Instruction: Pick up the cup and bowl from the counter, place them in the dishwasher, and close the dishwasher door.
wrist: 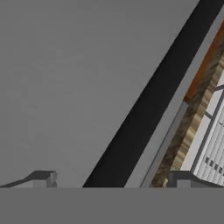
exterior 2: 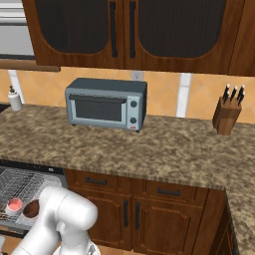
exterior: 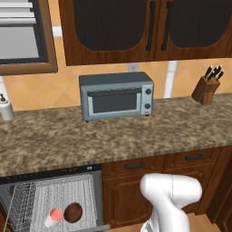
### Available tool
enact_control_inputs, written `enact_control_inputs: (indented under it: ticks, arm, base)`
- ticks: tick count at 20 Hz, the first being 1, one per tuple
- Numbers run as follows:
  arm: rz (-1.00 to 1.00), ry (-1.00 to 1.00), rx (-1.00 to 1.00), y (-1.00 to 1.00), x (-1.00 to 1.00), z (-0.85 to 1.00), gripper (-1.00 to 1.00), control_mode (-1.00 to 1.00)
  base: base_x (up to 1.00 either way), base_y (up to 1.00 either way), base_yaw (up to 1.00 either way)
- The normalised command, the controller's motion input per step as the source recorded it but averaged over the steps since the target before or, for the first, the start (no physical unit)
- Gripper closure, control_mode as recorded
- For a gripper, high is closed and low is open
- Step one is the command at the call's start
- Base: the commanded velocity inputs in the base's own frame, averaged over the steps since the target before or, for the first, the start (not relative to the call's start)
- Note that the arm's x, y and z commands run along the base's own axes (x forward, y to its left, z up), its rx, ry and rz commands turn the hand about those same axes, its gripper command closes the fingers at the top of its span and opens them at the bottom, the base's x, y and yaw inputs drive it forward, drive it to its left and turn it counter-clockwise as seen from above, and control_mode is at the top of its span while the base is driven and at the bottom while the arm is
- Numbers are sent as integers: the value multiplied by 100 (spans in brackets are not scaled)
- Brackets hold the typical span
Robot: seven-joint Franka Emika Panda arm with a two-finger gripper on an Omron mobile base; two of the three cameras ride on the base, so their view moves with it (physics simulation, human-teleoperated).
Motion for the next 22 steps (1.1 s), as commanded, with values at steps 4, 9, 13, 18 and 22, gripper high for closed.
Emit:
enact_control_inputs:
  ticks: [4, 9, 13, 18, 22]
  arm:
    - [-12, -6, 20, -4, 79, -7, -100, -100]
    - [-8, 0, 15, -13, 75, -10, -100, -100]
    - [-4, 0, 12, -23, 77, -4, -100, -100]
    - [-5, 0, 9, -25, 91, -12, -100, -100]
    - [-5, 0, 6, -27, 94, -25, -100, -100]
  base:
    - [0, 0, 0]
    - [0, 0, 0]
    - [0, 0, 0]
    - [0, 0, 0]
    - [0, 0, 0]
